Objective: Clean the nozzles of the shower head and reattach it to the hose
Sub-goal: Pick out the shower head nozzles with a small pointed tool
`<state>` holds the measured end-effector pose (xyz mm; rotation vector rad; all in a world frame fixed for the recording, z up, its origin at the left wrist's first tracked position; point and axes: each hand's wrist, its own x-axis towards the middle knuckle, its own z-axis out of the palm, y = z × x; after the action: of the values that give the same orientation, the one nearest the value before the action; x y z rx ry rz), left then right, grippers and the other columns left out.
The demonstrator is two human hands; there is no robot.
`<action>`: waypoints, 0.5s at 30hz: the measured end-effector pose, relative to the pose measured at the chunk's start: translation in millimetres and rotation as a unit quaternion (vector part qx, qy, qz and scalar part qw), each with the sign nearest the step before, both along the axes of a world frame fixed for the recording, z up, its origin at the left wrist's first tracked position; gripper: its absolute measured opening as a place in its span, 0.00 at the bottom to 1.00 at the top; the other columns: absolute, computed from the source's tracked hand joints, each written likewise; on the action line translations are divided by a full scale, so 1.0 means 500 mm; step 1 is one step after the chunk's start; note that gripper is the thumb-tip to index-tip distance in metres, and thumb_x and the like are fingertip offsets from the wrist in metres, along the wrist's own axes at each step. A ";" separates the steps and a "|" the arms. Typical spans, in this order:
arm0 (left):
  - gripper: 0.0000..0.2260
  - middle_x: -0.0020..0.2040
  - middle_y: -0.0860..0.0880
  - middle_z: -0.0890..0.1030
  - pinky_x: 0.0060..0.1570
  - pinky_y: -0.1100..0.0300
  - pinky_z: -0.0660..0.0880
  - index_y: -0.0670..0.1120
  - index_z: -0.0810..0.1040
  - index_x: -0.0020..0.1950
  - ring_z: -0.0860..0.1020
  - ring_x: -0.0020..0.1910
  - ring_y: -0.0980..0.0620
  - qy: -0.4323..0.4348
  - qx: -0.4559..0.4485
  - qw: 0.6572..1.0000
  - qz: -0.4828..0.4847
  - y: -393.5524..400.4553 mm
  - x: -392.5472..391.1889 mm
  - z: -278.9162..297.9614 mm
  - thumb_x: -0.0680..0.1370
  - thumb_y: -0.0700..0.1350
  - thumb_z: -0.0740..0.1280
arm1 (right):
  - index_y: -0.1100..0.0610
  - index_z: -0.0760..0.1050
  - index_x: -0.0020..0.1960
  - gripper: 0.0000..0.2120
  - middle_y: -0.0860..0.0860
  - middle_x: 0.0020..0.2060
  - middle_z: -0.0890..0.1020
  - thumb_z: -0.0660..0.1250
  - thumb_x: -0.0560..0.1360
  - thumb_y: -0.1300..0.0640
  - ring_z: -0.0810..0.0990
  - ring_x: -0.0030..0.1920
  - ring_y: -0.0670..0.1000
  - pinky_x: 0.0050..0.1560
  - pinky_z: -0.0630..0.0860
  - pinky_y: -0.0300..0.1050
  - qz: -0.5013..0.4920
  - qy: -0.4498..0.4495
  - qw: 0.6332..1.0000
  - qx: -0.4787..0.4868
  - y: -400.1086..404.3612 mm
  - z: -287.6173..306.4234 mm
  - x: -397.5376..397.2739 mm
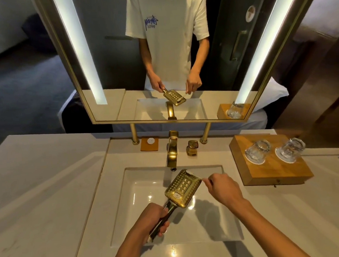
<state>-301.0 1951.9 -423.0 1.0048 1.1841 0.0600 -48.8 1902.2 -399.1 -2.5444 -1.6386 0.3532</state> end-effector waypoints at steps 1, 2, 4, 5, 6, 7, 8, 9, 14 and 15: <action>0.10 0.31 0.44 0.79 0.27 0.59 0.70 0.38 0.77 0.48 0.73 0.26 0.49 0.001 0.001 1.000 0.006 0.002 0.000 0.001 0.82 0.40 0.58 | 0.50 0.72 0.35 0.21 0.50 0.34 0.79 0.55 0.80 0.40 0.80 0.37 0.53 0.37 0.76 0.47 0.002 0.014 1.000 0.010 -0.010 -0.007 0.000; 0.10 0.31 0.44 0.79 0.27 0.59 0.70 0.38 0.77 0.48 0.74 0.26 0.49 0.004 0.003 1.000 0.012 0.004 0.001 0.002 0.82 0.40 0.58 | 0.49 0.71 0.33 0.22 0.48 0.31 0.78 0.55 0.80 0.39 0.79 0.34 0.51 0.34 0.75 0.46 0.017 0.030 0.999 0.022 -0.028 -0.019 -0.009; 0.10 0.31 0.44 0.79 0.27 0.60 0.69 0.38 0.77 0.47 0.73 0.25 0.50 0.012 0.007 1.000 0.019 0.007 0.002 0.002 0.82 0.40 0.58 | 0.47 0.67 0.30 0.24 0.44 0.25 0.73 0.53 0.80 0.37 0.73 0.27 0.44 0.27 0.66 0.40 0.061 0.052 0.996 0.029 -0.072 -0.046 -0.039; 0.10 0.31 0.44 0.79 0.27 0.59 0.69 0.39 0.77 0.47 0.73 0.25 0.50 0.013 0.006 1.000 0.020 0.007 0.001 0.002 0.82 0.40 0.58 | 0.46 0.66 0.29 0.24 0.43 0.24 0.70 0.53 0.80 0.36 0.70 0.25 0.44 0.26 0.61 0.37 0.074 0.058 0.995 0.031 -0.089 -0.057 -0.045; 0.10 0.31 0.44 0.79 0.27 0.59 0.69 0.38 0.77 0.47 0.73 0.25 0.50 0.013 0.004 1.000 0.019 0.006 0.002 0.001 0.82 0.40 0.58 | 0.46 0.65 0.28 0.25 0.43 0.23 0.69 0.53 0.80 0.36 0.69 0.24 0.44 0.26 0.58 0.36 0.075 0.055 0.995 0.036 -0.097 -0.063 -0.040; 0.10 0.31 0.43 0.79 0.27 0.59 0.69 0.38 0.77 0.47 0.73 0.25 0.49 0.012 0.001 1.000 0.017 0.003 0.002 -0.001 0.82 0.40 0.58 | 0.47 0.66 0.29 0.24 0.43 0.23 0.70 0.54 0.80 0.37 0.69 0.25 0.44 0.26 0.58 0.36 0.060 0.049 0.996 0.043 -0.098 -0.064 -0.028; 0.10 0.31 0.43 0.79 0.27 0.59 0.69 0.37 0.76 0.48 0.73 0.25 0.49 0.011 -0.002 1.000 0.016 0.001 0.002 -0.004 0.81 0.40 0.58 | 0.47 0.68 0.29 0.24 0.44 0.24 0.72 0.55 0.80 0.38 0.70 0.26 0.44 0.26 0.59 0.36 0.035 0.049 0.997 0.044 -0.095 -0.061 -0.013; 0.09 0.31 0.43 0.79 0.26 0.59 0.70 0.37 0.76 0.49 0.73 0.25 0.49 0.010 -0.005 1.000 0.015 -0.002 0.002 -0.006 0.81 0.39 0.58 | 0.48 0.70 0.30 0.23 0.45 0.26 0.74 0.56 0.80 0.39 0.73 0.27 0.45 0.26 0.62 0.38 0.004 0.056 0.997 0.043 -0.092 -0.055 0.001; 0.10 0.31 0.43 0.79 0.25 0.59 0.70 0.36 0.76 0.50 0.73 0.25 0.49 0.013 -0.012 1.000 0.013 -0.005 0.012 -0.012 0.81 0.40 0.58 | 0.48 0.70 0.30 0.23 0.45 0.25 0.74 0.57 0.80 0.40 0.74 0.28 0.47 0.29 0.67 0.42 -0.010 0.121 0.991 0.061 -0.118 -0.076 -0.021; 0.10 0.31 0.43 0.79 0.26 0.59 0.70 0.36 0.76 0.50 0.73 0.25 0.49 0.015 -0.009 1.000 0.012 -0.004 0.013 -0.012 0.81 0.40 0.58 | 0.47 0.68 0.29 0.23 0.44 0.24 0.72 0.56 0.80 0.38 0.73 0.27 0.46 0.29 0.67 0.41 0.017 0.133 0.989 0.059 -0.132 -0.086 -0.042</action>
<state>-294.6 1949.8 -428.9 0.9784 1.2233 0.0529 -69.5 1836.3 -442.2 -2.2732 -1.5565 0.5537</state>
